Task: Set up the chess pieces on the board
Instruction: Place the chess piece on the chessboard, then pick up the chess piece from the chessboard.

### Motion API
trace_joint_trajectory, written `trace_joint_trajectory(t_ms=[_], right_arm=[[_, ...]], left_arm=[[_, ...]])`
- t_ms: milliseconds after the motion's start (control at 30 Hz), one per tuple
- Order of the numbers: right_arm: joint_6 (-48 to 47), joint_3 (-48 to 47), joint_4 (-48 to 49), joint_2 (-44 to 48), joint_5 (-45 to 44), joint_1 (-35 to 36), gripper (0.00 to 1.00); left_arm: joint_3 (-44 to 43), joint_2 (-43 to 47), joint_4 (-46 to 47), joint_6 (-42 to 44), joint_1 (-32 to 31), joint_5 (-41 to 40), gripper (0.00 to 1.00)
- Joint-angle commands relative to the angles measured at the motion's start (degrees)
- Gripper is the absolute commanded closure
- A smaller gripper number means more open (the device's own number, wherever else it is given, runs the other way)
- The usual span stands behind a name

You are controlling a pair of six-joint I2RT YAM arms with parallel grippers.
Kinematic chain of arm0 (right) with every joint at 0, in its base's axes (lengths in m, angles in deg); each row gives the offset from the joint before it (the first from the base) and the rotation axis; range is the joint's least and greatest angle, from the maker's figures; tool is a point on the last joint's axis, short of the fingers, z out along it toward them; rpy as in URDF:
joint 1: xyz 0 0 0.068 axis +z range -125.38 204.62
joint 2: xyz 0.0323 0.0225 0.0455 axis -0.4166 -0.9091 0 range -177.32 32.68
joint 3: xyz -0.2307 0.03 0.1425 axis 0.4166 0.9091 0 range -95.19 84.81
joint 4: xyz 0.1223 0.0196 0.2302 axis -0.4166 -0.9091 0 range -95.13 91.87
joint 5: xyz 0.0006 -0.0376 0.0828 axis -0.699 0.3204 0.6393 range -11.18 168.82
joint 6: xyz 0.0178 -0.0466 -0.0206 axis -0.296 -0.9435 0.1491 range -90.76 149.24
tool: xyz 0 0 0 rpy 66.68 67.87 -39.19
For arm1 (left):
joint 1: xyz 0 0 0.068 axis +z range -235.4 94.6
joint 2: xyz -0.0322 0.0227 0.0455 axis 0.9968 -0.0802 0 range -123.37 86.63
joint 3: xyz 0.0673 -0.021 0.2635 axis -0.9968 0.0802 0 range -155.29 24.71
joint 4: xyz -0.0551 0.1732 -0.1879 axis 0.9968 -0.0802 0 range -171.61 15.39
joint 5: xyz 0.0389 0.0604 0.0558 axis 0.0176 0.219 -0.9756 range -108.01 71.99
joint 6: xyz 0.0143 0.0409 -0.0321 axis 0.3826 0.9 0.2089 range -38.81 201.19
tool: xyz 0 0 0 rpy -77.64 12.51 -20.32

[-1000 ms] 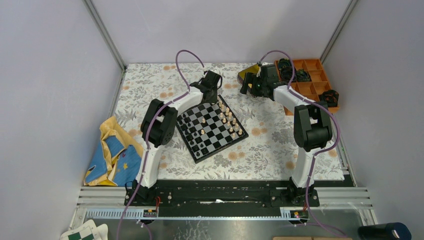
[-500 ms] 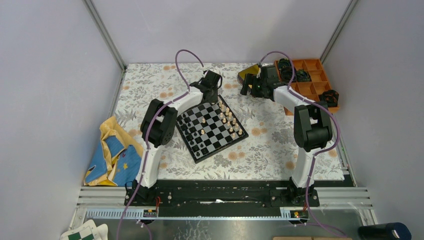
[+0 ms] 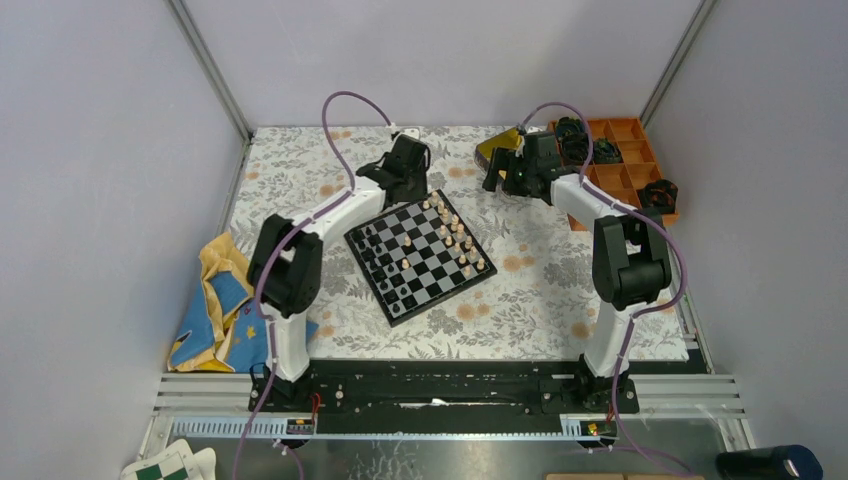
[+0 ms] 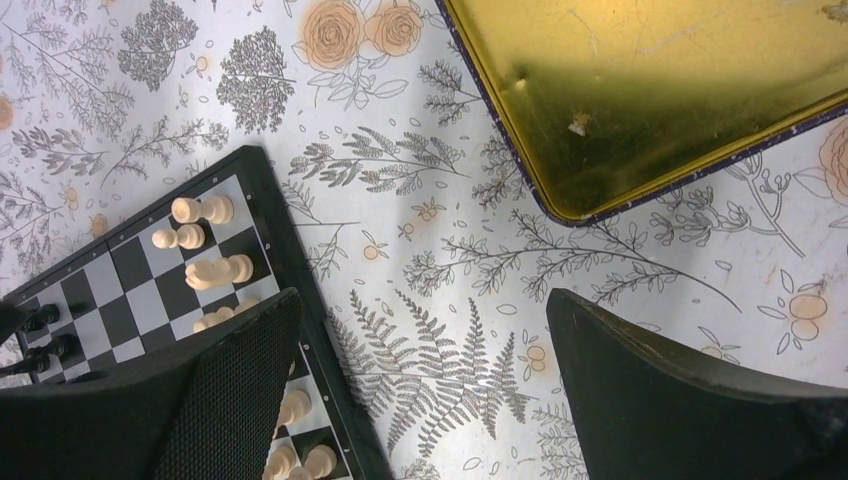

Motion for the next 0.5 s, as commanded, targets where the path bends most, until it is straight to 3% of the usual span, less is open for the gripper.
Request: trace_joint_trajectory(t_ms=[0, 200, 467], right_arm=[[-0.79, 1.52, 1.28, 3.89, -0.72, -0.31, 0.0], [-0.19, 3.23, 2.53, 4.65, -0.12, -0.34, 0.0], [0.38, 4.83, 3.28, 5.56, 0.45, -0.29, 0.0]], left_arm=[[7.67, 7.57, 0.16, -1.18, -2.07, 0.05, 0.54], [19.23, 14.72, -0.67, -4.1, -5.01, -0.45, 0.54], [24.65, 15.35, 1.29, -5.57, -5.7, -2.61, 0.54]])
